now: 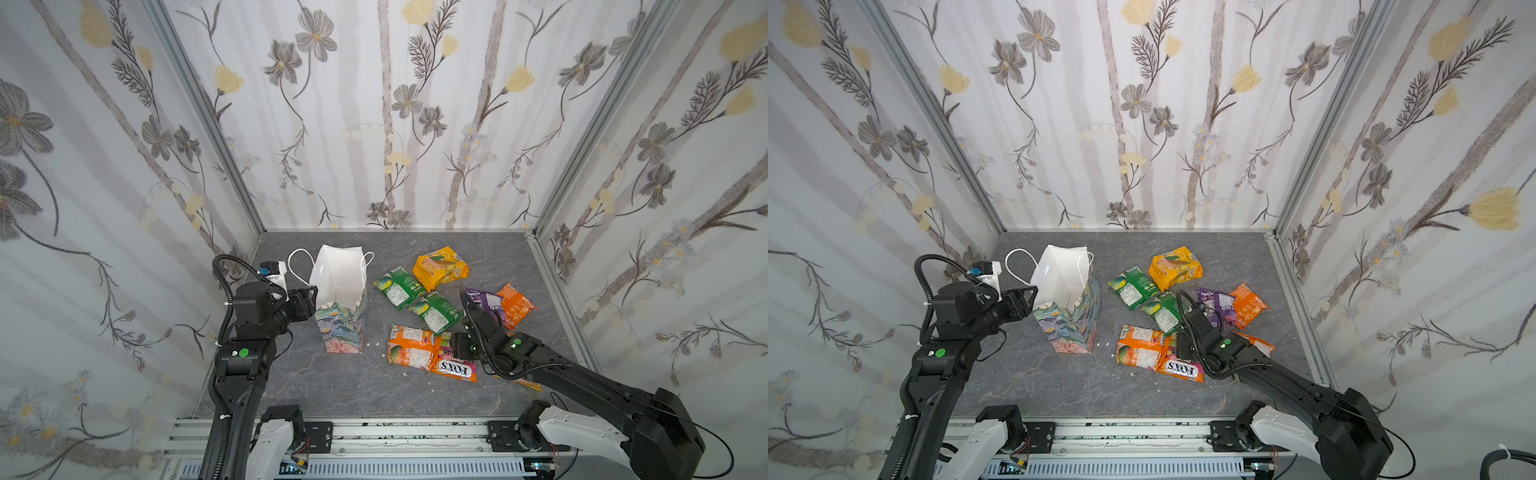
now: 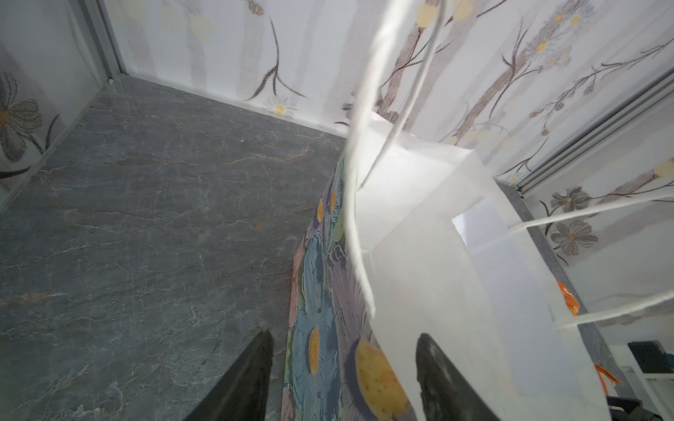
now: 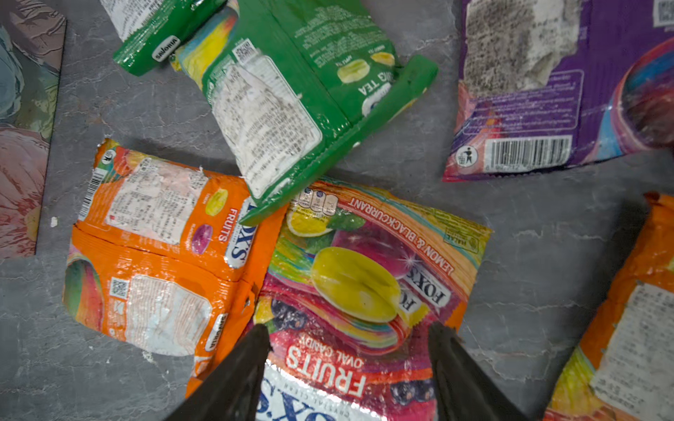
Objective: Place the snacks into the paper bag
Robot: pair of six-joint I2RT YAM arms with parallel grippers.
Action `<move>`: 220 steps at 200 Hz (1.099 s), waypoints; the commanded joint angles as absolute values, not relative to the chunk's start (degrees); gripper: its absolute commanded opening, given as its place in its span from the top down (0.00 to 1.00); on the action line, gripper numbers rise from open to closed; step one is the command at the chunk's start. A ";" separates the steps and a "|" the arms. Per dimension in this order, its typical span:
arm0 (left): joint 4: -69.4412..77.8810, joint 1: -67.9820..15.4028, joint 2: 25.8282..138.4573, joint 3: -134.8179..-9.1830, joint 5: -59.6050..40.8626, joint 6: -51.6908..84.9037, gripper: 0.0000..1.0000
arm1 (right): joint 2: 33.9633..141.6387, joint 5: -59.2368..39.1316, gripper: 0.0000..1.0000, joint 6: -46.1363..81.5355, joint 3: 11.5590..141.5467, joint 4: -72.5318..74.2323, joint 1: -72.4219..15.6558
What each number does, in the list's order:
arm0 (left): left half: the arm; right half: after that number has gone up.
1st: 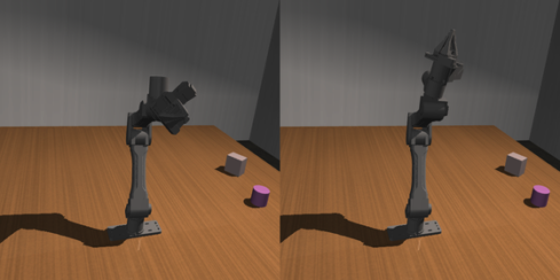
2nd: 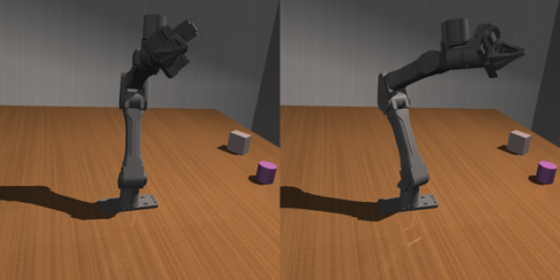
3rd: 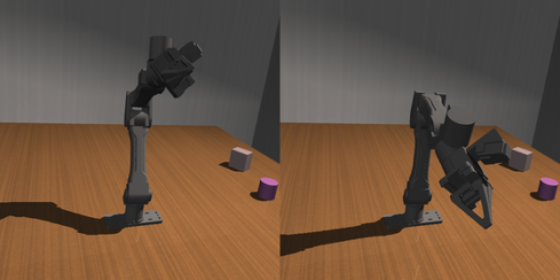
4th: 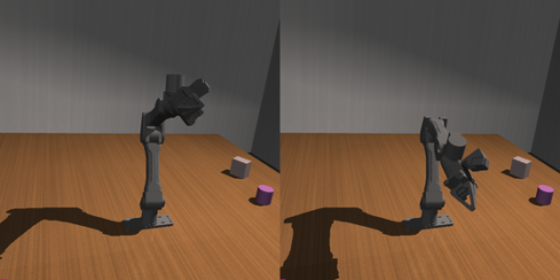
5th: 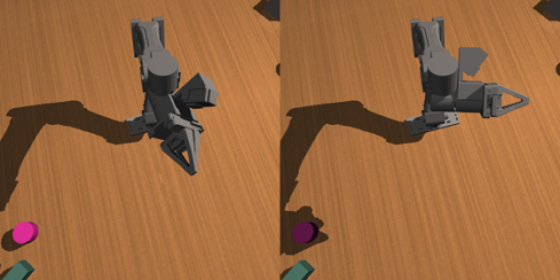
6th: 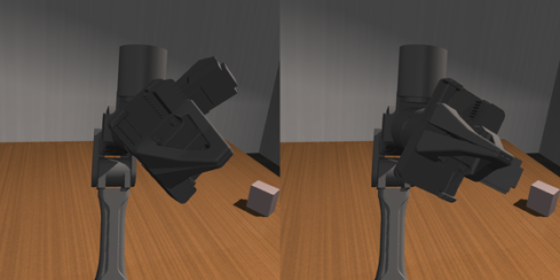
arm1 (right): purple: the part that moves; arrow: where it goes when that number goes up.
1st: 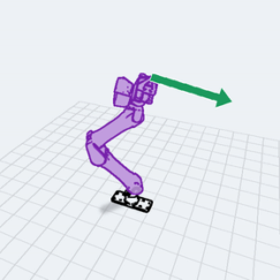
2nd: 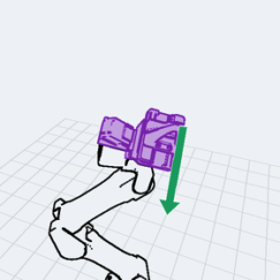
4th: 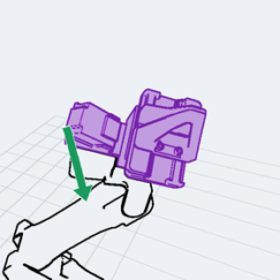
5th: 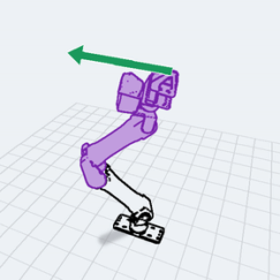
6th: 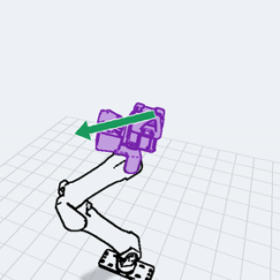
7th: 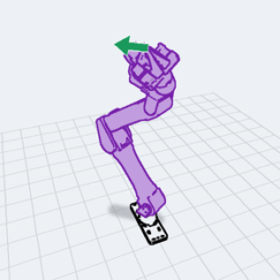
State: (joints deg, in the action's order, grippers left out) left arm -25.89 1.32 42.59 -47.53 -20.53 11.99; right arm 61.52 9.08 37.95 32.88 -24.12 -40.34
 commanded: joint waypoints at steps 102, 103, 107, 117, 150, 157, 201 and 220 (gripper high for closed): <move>-23.71 1.36 42.10 -47.09 -21.84 11.51 0.35 | 65.37 3.81 0.31 44.47 24.95 5.07 -36.26; -23.68 1.38 42.06 -47.06 -21.82 11.51 0.34 | 65.51 3.75 0.31 44.52 24.95 5.22 -36.28; -23.64 1.39 42.10 -47.03 -21.85 11.51 0.34 | 65.98 3.71 0.31 44.60 25.07 5.41 -36.15; -23.64 1.38 42.02 -46.91 -21.81 11.51 0.34 | 66.74 3.70 0.31 44.95 25.06 6.04 -36.05; -23.38 1.34 42.01 -46.63 -21.96 11.52 0.33 | 68.35 3.35 0.32 45.18 24.96 8.88 -35.87; -23.38 1.39 42.01 -46.75 -21.95 11.51 0.33 | 68.61 3.34 0.32 45.18 24.89 9.29 -35.80; -23.20 1.37 41.40 -46.59 -22.11 11.47 0.31 | 71.80 4.08 0.36 45.61 24.99 9.78 -35.00; -23.03 1.40 41.40 -46.51 -22.19 11.53 0.30 | 73.04 4.39 0.37 45.54 24.35 11.66 -34.99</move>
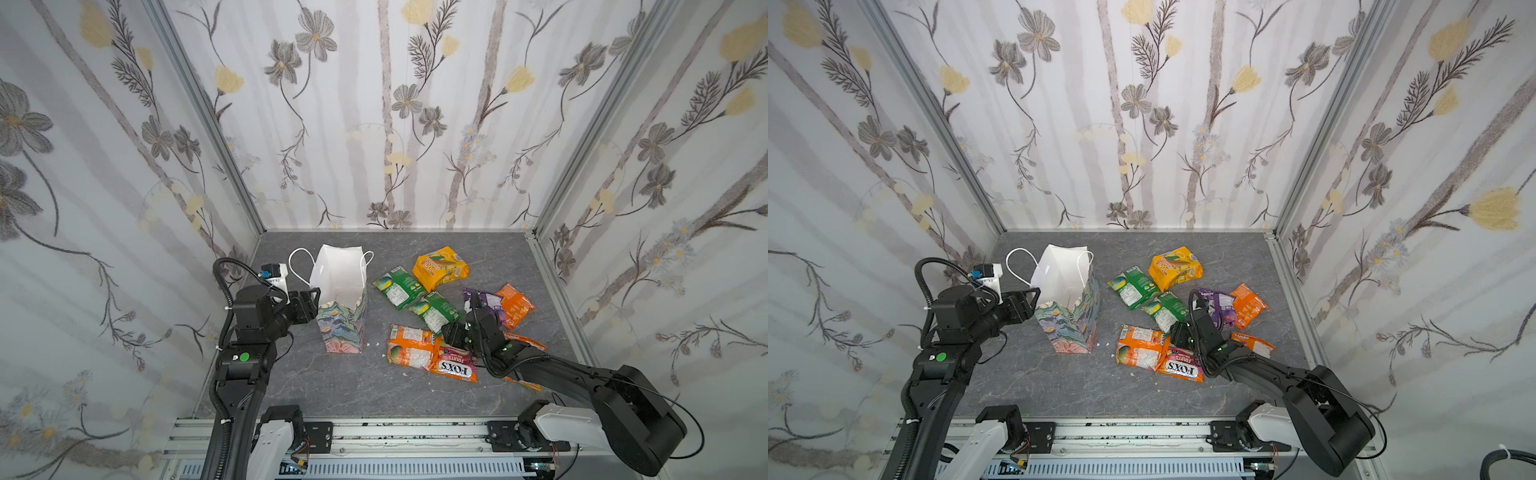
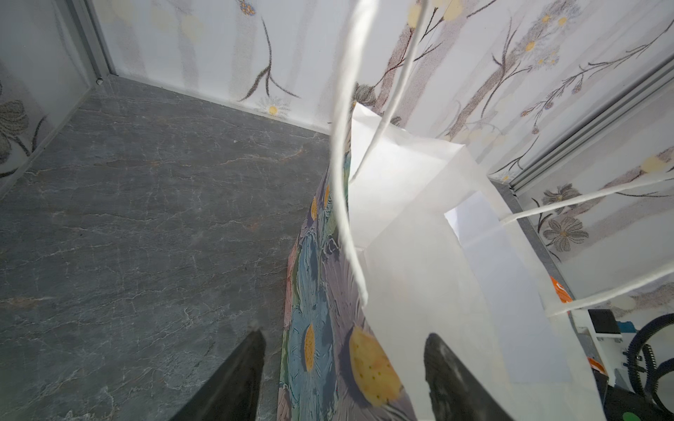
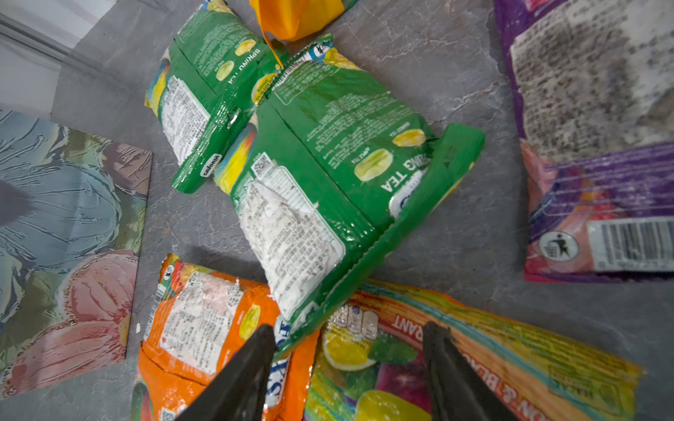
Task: Place the snacks into the paper bag
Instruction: 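Lower the right gripper and grasp the green tea packet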
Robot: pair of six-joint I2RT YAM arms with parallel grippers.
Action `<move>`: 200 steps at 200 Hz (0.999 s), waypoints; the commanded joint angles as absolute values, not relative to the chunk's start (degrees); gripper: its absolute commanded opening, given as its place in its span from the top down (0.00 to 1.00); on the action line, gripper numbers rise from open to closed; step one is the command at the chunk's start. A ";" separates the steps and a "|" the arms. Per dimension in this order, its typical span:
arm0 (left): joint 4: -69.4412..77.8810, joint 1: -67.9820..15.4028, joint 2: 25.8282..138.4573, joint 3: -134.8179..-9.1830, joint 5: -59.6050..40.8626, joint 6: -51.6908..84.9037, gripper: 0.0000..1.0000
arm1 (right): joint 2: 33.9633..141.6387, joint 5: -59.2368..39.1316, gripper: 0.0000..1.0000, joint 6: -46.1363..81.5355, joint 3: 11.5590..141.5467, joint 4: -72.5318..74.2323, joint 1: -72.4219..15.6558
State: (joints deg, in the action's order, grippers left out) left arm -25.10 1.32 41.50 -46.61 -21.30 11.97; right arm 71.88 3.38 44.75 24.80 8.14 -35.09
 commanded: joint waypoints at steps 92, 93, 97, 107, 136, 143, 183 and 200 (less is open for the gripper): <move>-22.77 1.38 40.61 -45.80 -21.72 11.60 0.28 | 75.35 7.91 0.42 45.18 24.24 16.44 -34.90; -22.77 1.40 40.56 -45.79 -21.72 11.60 0.28 | 75.38 7.91 0.42 45.13 24.25 16.44 -34.85; -22.72 1.36 40.52 -45.65 -21.79 11.65 0.28 | 75.62 7.91 0.42 45.17 24.26 16.45 -34.85; -22.68 1.34 40.43 -45.63 -21.85 11.65 0.28 | 76.21 7.83 0.43 45.24 24.37 16.60 -34.78; -22.85 1.40 40.52 -45.97 -21.80 11.52 0.28 | 78.31 7.37 0.45 46.14 24.37 17.28 -34.71; -22.82 1.40 40.45 -46.01 -21.86 11.51 0.27 | 78.69 6.98 0.46 46.23 24.19 17.98 -34.76; -22.85 1.39 40.36 -45.88 -21.77 11.54 0.26 | 79.80 4.59 0.67 46.42 23.77 23.24 -34.67; -23.15 1.41 40.30 -45.97 -21.33 11.43 0.26 | 79.76 4.52 0.82 45.74 24.78 22.93 -34.65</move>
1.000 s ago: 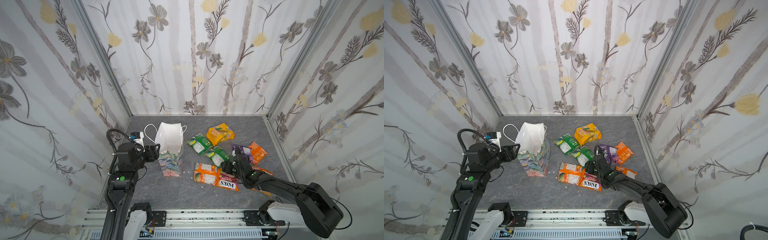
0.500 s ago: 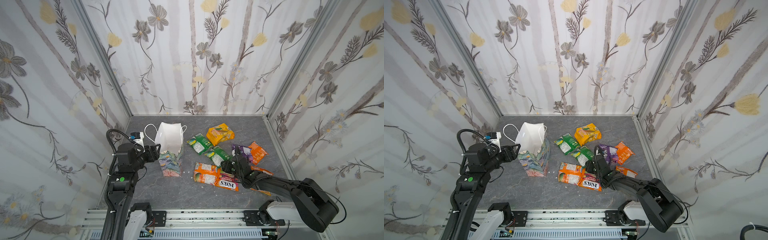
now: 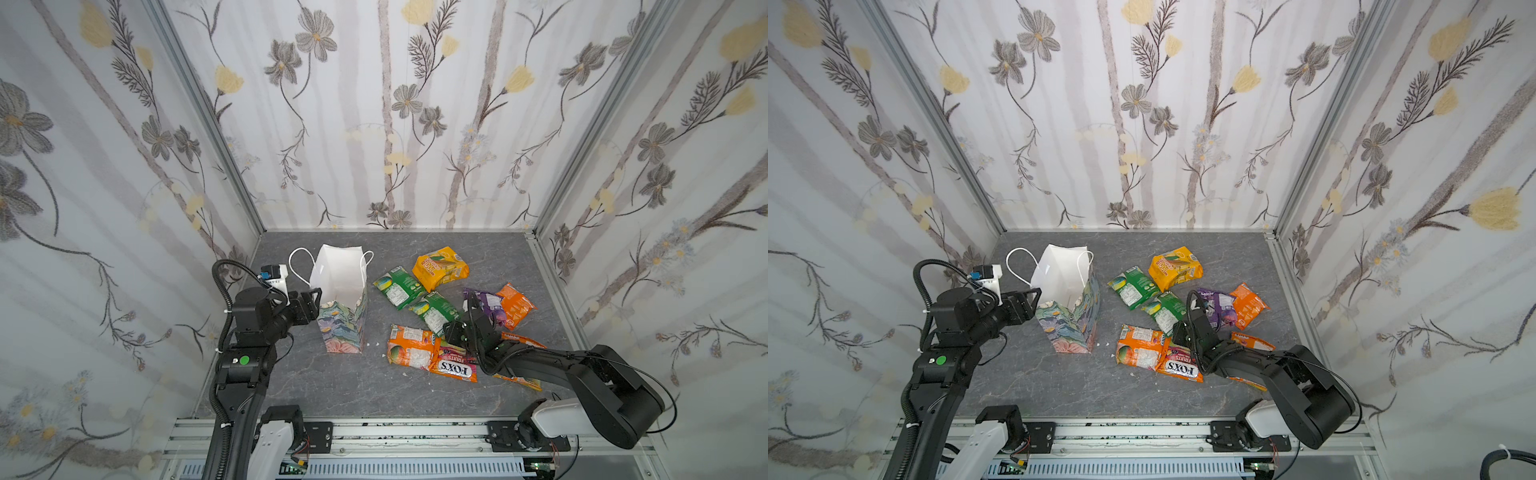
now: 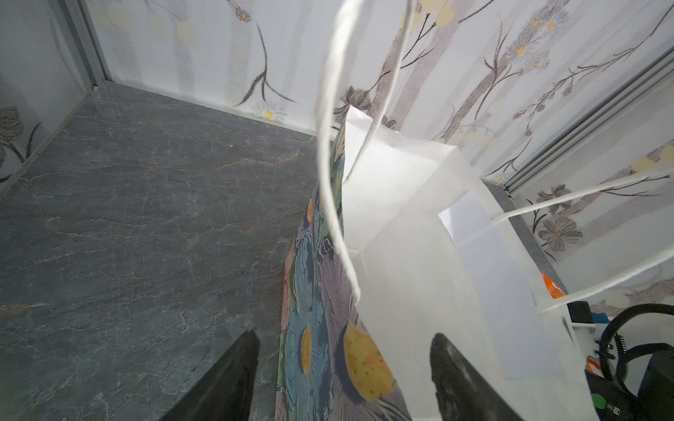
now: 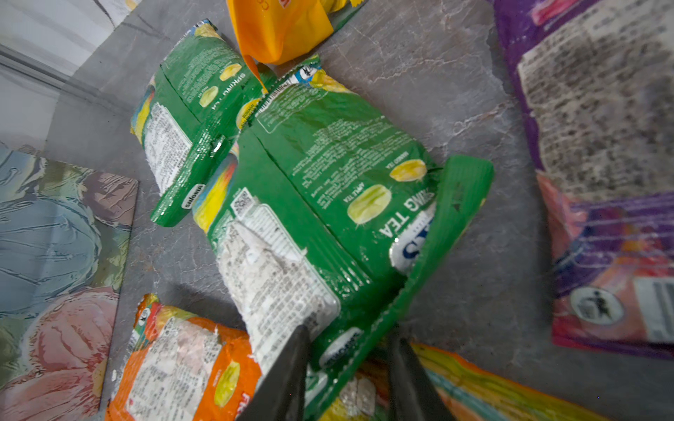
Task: Place the snacks into the paper bag
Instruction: 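Lower the right gripper and grasp the green tea packet, then lift the green packet with the right gripper and carry it over the bag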
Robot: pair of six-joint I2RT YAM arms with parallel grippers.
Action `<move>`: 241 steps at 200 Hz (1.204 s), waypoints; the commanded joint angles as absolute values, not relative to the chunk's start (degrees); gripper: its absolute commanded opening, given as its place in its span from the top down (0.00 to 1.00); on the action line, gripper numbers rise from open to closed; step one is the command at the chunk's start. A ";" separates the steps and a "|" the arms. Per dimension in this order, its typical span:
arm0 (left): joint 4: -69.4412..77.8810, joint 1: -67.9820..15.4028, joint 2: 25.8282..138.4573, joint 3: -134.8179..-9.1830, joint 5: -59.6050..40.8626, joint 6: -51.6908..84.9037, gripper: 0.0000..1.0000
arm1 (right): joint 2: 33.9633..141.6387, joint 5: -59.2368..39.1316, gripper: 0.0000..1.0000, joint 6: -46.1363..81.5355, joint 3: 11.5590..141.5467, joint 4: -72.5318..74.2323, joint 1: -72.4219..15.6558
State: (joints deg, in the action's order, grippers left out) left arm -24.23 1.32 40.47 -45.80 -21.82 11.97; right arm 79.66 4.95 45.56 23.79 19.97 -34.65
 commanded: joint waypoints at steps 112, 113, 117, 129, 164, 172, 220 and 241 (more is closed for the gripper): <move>-23.55 1.41 40.52 -46.21 -20.89 11.25 0.25 | 72.92 6.26 1.00 36.75 30.81 15.07 -34.63; -23.55 1.41 40.52 -46.22 -20.86 11.25 0.25 | 72.89 6.20 1.00 36.66 30.88 15.00 -34.63; -23.55 1.41 40.52 -46.18 -20.96 11.25 0.25 | 72.79 5.95 1.00 36.23 31.24 14.73 -34.66; -23.56 1.41 40.44 -46.18 -20.98 11.25 0.25 | 72.39 5.26 1.00 35.61 32.36 14.18 -34.63; -23.42 1.36 40.60 -46.18 -20.92 11.16 0.25 | 71.00 2.53 1.00 33.67 36.16 13.45 -34.63; -23.47 1.41 40.69 -46.23 -21.00 11.14 0.25 | 70.62 2.28 1.00 33.31 37.19 12.96 -34.66; -22.98 1.36 40.51 -45.97 -21.09 11.25 0.25 | 68.29 0.19 1.00 30.93 42.71 8.85 -34.63; -23.07 1.38 40.69 -46.10 -21.27 11.25 0.25 | 67.03 -0.59 1.00 29.68 46.25 7.51 -34.63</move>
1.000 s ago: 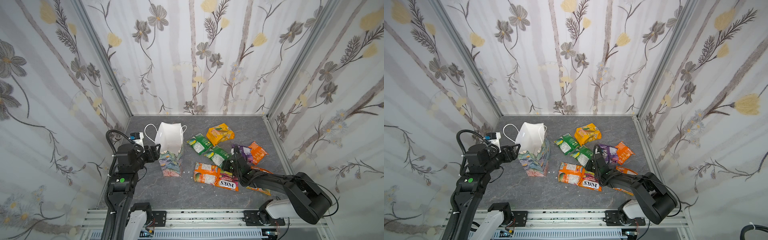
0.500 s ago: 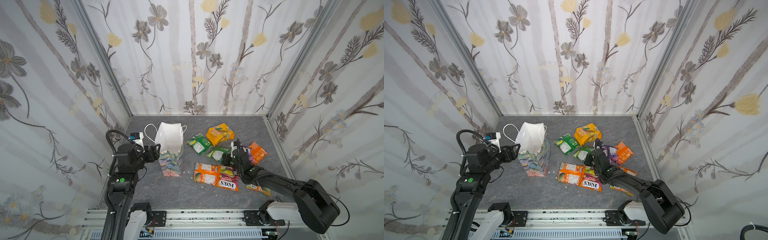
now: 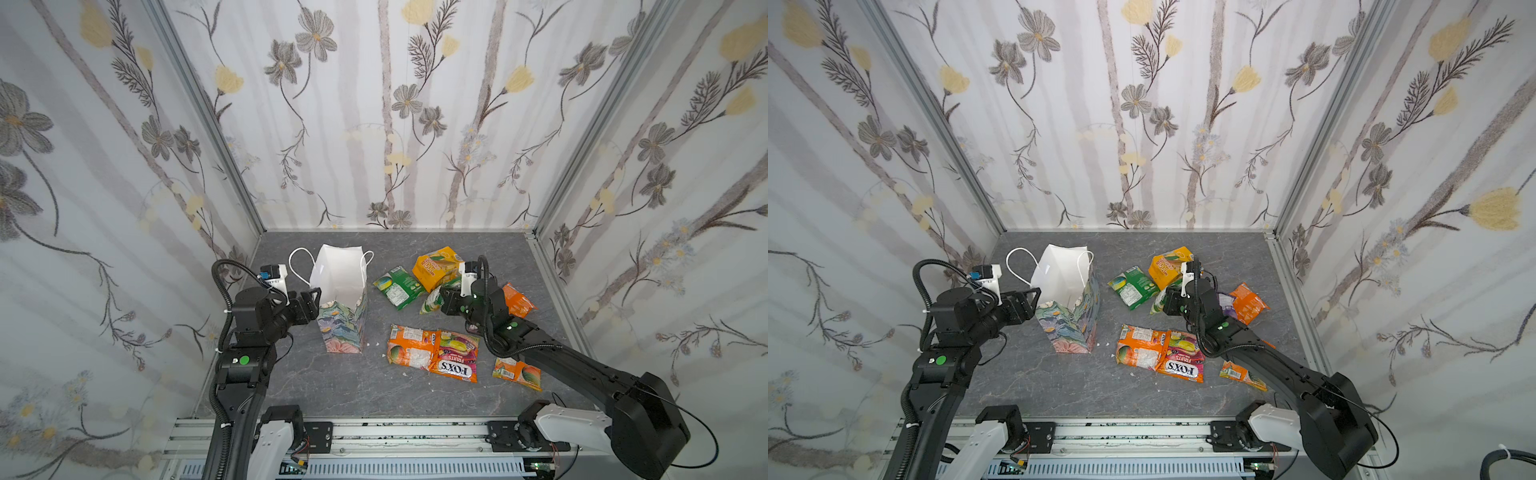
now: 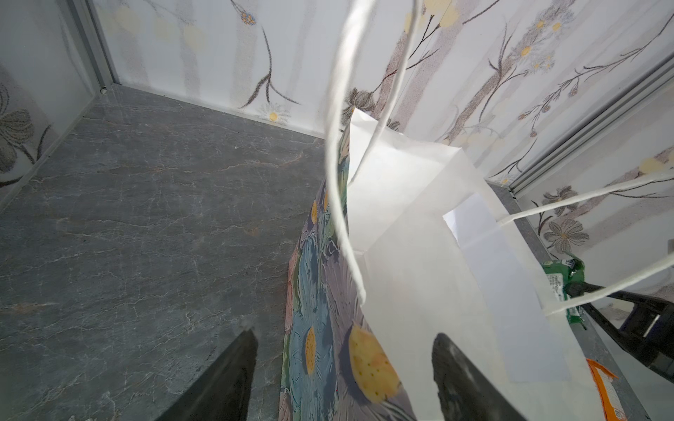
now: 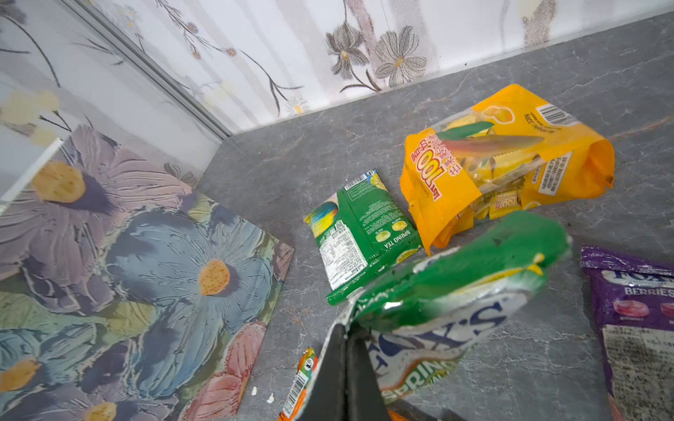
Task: Place the snacks into the paper bag
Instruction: 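Lift the green packet with the right gripper and carry it over the bag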
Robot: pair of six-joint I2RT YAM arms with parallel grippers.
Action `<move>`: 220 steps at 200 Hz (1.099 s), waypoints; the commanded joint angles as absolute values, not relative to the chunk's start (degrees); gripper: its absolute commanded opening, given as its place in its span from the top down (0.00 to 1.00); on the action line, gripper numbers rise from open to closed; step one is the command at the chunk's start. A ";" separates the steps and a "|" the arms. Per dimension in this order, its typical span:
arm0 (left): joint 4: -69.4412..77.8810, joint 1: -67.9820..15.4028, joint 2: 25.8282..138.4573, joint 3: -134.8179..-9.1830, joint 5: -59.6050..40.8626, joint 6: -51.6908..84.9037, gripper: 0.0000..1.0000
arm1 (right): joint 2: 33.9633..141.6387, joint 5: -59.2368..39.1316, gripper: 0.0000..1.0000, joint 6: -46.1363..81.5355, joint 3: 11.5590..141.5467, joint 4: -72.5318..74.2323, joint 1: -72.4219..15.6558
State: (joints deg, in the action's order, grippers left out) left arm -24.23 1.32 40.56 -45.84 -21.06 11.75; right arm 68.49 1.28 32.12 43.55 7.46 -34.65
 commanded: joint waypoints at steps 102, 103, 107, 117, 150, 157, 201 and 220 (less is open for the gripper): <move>-23.20 1.41 40.21 -45.79 -20.85 11.09 0.25 | 67.92 -3.62 1.00 20.79 66.51 -1.98 -35.65; -23.20 1.41 40.19 -45.79 -20.88 11.08 0.25 | 67.97 -3.70 1.00 20.77 66.70 -1.96 -35.67; -23.25 1.41 40.17 -45.92 -20.89 11.07 0.25 | 68.14 -3.95 1.00 20.70 67.39 -1.81 -35.68; -23.44 1.41 40.17 -46.14 -20.92 10.99 0.25 | 68.45 -4.66 1.00 20.59 69.08 -1.39 -36.10; -23.47 1.41 40.08 -46.15 -20.95 10.99 0.25 | 70.63 -6.56 1.00 20.18 75.47 -0.35 -38.33; -23.38 1.41 40.14 -46.08 -20.99 10.99 0.25 | 71.31 -6.94 1.00 19.96 76.88 -0.20 -38.96; -22.59 1.40 40.25 -45.41 -22.15 11.09 0.24 | 74.47 -7.21 1.00 19.79 83.84 3.51 -42.97; -22.61 1.38 40.26 -45.31 -22.04 11.07 0.24 | 76.04 -6.90 1.00 19.05 86.81 4.50 -44.74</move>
